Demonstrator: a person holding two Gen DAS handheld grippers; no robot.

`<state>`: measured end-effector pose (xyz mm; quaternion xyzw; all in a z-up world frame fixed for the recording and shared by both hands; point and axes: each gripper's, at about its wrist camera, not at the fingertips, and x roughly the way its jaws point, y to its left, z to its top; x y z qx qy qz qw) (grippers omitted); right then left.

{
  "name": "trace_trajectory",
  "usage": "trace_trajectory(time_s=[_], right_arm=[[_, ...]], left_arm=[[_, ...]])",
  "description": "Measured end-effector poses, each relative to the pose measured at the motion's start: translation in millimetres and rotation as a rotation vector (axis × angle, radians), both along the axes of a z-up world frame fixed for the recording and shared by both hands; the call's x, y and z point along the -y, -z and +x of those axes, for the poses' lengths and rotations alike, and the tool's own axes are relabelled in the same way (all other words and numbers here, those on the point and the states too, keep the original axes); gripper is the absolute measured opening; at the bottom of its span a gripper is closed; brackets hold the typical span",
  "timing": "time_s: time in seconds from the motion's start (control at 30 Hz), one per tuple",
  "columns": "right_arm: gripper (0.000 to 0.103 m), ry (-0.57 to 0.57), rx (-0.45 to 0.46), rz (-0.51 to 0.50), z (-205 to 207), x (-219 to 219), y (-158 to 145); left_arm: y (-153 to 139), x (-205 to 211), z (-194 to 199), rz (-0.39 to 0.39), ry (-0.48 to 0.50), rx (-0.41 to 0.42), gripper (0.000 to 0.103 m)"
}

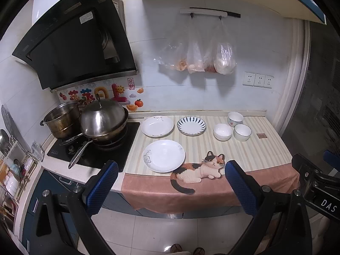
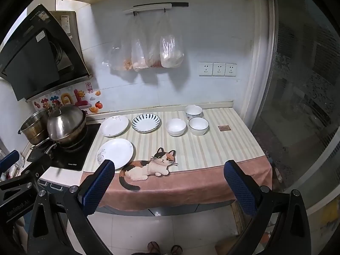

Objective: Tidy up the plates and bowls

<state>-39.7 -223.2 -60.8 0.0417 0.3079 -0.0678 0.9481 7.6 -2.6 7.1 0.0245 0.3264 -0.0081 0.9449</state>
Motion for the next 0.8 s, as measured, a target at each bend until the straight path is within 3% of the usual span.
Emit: trace_trajectory(time_s=[0.8], right_arm=[[0.103,-0.003,-0.009,-0.003,6.3,1.3,0.7]], left_arm=[[8.4,-7.3,4.1,-0.004,-0.015,-0.007,0.103]])
